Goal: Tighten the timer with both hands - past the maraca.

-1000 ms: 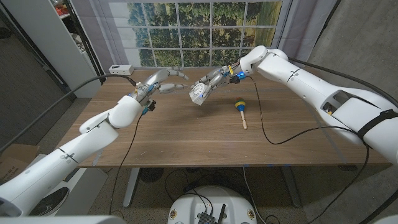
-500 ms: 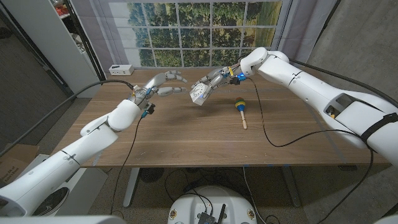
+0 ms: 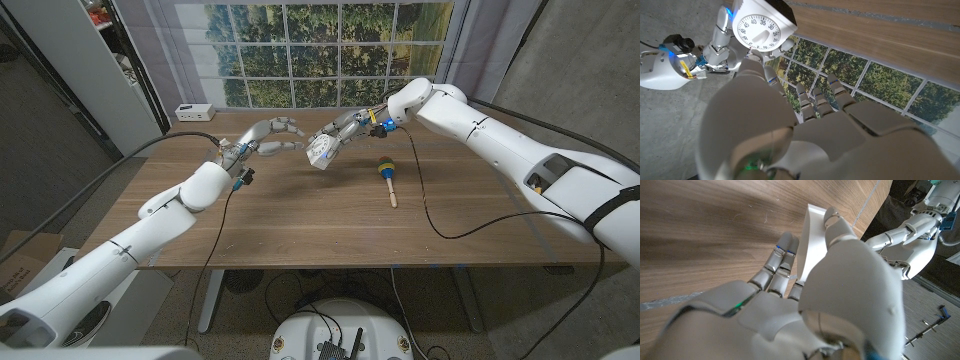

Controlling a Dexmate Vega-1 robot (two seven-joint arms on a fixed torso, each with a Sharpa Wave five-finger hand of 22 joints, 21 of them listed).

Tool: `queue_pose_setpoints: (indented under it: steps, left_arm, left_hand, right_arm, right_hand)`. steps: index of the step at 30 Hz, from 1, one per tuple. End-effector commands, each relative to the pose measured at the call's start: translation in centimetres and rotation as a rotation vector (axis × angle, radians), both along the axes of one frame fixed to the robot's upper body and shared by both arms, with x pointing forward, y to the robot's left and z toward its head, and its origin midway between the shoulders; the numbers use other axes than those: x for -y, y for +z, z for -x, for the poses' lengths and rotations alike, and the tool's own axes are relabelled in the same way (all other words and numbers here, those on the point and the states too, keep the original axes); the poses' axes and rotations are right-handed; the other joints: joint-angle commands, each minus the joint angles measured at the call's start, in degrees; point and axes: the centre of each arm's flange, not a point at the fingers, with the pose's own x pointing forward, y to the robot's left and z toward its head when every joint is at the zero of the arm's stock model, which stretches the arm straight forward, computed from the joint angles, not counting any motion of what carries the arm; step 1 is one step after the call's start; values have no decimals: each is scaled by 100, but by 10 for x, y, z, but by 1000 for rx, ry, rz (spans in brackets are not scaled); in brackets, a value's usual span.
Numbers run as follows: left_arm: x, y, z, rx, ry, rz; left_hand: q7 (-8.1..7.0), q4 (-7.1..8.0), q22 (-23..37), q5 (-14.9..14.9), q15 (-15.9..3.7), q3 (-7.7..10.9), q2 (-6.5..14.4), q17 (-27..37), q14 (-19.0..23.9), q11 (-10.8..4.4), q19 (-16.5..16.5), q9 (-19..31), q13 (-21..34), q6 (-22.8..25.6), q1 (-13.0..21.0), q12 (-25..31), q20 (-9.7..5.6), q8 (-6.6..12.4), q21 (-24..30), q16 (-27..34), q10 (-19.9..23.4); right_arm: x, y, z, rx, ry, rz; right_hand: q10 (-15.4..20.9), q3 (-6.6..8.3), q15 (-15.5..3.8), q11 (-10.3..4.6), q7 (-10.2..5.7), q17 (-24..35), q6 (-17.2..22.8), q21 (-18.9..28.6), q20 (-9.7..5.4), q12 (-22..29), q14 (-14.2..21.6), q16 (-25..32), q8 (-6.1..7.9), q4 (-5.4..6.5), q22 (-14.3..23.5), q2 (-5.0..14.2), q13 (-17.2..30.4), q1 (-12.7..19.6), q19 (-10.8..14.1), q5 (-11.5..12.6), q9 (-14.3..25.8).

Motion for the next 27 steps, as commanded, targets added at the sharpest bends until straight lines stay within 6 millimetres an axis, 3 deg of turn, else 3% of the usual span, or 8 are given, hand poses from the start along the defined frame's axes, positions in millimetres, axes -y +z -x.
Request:
queue_pose_setpoints:
  steps: [1,27]
  left_arm:
    - [7,-1,-11,-28,-10,-1]
    - [20,-2,-13,-28,-12,-56]
  left_hand:
    - [7,-23,6,65,-38,-41,2,14,49,-34,35,5,10,49,59,26,4,-17,48,25,47]
    - [49,-47,11,134,-25,-49,110,22,41,-36,24,7,11,137,201,4,15,-5,54,17,-6]
  right_arm:
    - [-1,-1,2,0,15,-6]
    - [-5,-4,8,-8,36,6]
  right_hand:
    - [458,287,-955,404,16,11,48,-1,-831,27,11,-20,52,244,-5,464,257,-381,46,33,11]
    - [458,328,-948,422,30,34,54,-45,-832,8,0,-33,44,236,-6,461,262,-452,81,37,5]
